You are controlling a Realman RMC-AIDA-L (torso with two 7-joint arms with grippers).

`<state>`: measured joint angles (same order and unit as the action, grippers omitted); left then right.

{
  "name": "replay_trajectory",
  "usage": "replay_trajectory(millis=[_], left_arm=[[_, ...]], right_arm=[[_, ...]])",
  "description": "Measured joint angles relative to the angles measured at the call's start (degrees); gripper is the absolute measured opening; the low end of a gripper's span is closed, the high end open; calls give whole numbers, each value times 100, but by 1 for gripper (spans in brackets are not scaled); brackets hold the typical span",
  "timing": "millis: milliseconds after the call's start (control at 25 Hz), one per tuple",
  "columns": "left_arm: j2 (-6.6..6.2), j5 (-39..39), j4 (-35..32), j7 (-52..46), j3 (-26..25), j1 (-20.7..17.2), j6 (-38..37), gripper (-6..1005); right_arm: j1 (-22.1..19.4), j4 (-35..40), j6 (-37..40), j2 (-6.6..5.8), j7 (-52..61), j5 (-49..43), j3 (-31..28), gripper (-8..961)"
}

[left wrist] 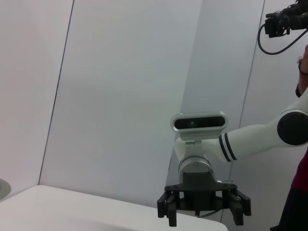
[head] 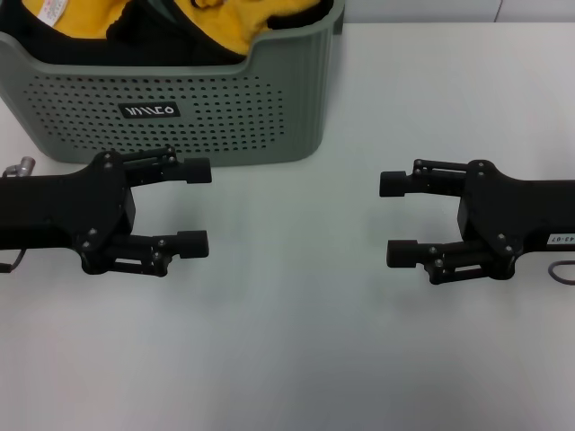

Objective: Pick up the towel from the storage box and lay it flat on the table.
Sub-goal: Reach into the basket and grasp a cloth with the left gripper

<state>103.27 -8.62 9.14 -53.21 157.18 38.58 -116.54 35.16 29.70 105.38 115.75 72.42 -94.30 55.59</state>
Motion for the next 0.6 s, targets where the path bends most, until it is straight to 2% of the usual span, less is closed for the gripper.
replay_trajectory(millis=[600], left_arm=[[-17, -147, -5, -167, 9, 19, -11, 867]], right_arm=[[-21, -9, -52, -9, -17, 0, -36, 829]])
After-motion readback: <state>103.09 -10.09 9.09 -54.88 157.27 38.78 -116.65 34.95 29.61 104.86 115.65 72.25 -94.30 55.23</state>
